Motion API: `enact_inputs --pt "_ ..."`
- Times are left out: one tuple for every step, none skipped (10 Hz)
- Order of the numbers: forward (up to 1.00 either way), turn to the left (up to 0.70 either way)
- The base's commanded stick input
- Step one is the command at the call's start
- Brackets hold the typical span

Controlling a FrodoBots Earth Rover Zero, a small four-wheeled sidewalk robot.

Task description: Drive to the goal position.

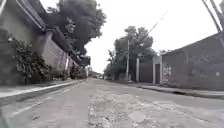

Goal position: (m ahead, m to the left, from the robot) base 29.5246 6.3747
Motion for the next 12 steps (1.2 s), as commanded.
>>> enact_inputs --pt "1.00 0.37" --pt "1.00 0.39" --pt "1.00 0.40" --pt "1.00 0.40" --pt "1.00 0.34" --pt "1.00 0.06" --pt "1.00 0.00" --pt "1.00 0.00" --pt "1.00 0.00" --pt "1.00 0.00" --pt "1.00 0.00" --pt "1.00 0.00"
